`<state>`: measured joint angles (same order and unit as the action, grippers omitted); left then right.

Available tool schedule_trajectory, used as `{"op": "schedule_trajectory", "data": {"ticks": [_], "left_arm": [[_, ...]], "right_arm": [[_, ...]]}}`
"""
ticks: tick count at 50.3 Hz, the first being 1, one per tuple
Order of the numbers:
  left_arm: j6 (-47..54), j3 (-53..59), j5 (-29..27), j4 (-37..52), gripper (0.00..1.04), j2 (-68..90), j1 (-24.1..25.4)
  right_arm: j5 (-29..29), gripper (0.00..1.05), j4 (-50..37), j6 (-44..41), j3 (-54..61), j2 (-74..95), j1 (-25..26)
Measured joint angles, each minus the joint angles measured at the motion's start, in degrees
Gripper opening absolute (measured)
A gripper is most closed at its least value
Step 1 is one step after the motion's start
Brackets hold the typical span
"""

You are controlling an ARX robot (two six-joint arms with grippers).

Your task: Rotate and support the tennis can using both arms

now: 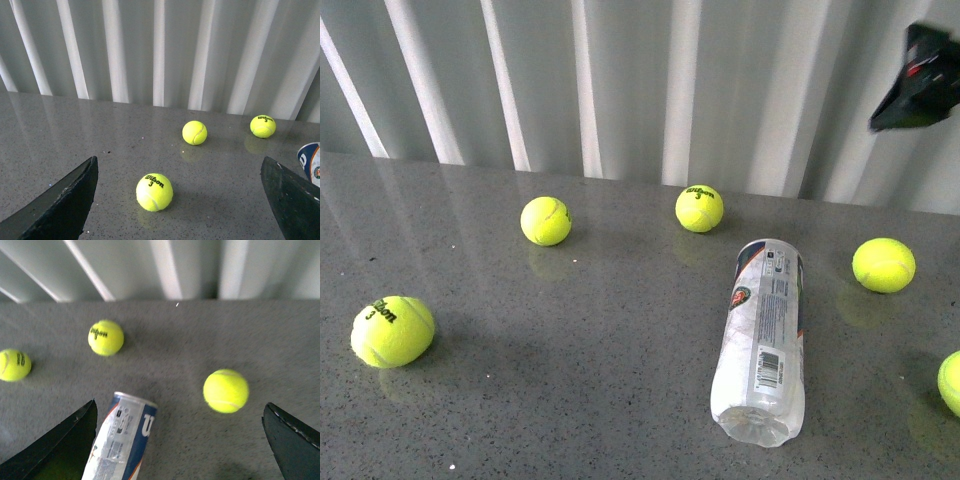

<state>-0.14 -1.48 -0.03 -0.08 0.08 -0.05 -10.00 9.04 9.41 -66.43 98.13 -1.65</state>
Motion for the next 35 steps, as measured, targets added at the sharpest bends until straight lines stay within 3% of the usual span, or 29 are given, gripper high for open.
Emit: {"op": "schedule_trajectory", "data": {"ticks": [16, 35], "left_arm": [[0.0, 0.0, 0.0, 0.0, 0.98, 0.0, 0.0], [0.0, 0.0, 0.0, 0.0, 0.98, 0.0, 0.0]], "right_arm": [[-2.0, 0.98, 7.0, 5.6, -2.9, 12.9, -7.5], [-1.6, 0.98, 7.8, 9.5, -3.7, 17.4, -9.9]]}}
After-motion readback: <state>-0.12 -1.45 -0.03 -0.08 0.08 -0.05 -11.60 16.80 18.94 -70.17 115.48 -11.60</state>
